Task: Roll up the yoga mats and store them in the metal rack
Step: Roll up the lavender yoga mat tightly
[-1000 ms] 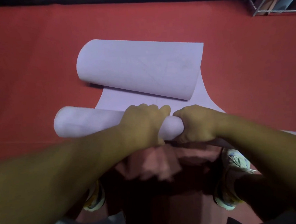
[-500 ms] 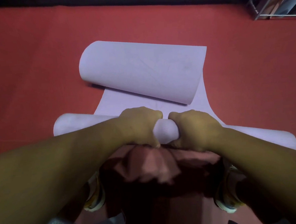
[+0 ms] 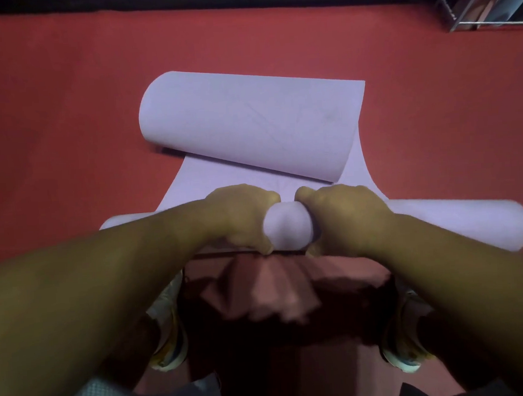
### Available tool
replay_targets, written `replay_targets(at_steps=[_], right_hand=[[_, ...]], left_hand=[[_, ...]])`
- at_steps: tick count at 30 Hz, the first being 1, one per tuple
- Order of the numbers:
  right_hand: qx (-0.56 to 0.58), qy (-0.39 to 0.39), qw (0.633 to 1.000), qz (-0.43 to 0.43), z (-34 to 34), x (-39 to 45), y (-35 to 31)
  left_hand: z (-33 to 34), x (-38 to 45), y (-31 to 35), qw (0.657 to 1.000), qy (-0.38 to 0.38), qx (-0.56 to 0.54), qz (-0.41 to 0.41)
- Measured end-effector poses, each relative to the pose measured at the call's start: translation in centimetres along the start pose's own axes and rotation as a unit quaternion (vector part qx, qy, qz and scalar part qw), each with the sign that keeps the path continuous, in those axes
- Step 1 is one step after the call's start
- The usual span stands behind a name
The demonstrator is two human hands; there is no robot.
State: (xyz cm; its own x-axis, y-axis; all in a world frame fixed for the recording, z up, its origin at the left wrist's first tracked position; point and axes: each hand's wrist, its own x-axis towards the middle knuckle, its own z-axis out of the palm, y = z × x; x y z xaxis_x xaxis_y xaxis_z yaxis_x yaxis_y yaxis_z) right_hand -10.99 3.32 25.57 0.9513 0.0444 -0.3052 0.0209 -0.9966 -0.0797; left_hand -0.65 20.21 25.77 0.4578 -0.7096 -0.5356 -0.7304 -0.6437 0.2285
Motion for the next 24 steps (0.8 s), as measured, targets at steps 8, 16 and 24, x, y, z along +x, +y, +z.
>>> replay_targets(at_steps=[8,16,24], right_hand=[[0.087,-0.061,0.994,0.005,-0.7,0.4,1.1],[0.052,-0.033,0.998,-0.002,1.1,0.4,0.7],[0.05,-0.032,0.998,-0.013,3.9,-1.0,-0.7]], left_hand=[[1.5,-0.4,0.5,0.985,0.146,0.08,-0.037],[2.5,-0.2,0.3,0.995,0.079,0.061,-0.018],[2.4,0.1,-0.4,0.995,-0.083,-0.041,0.034]])
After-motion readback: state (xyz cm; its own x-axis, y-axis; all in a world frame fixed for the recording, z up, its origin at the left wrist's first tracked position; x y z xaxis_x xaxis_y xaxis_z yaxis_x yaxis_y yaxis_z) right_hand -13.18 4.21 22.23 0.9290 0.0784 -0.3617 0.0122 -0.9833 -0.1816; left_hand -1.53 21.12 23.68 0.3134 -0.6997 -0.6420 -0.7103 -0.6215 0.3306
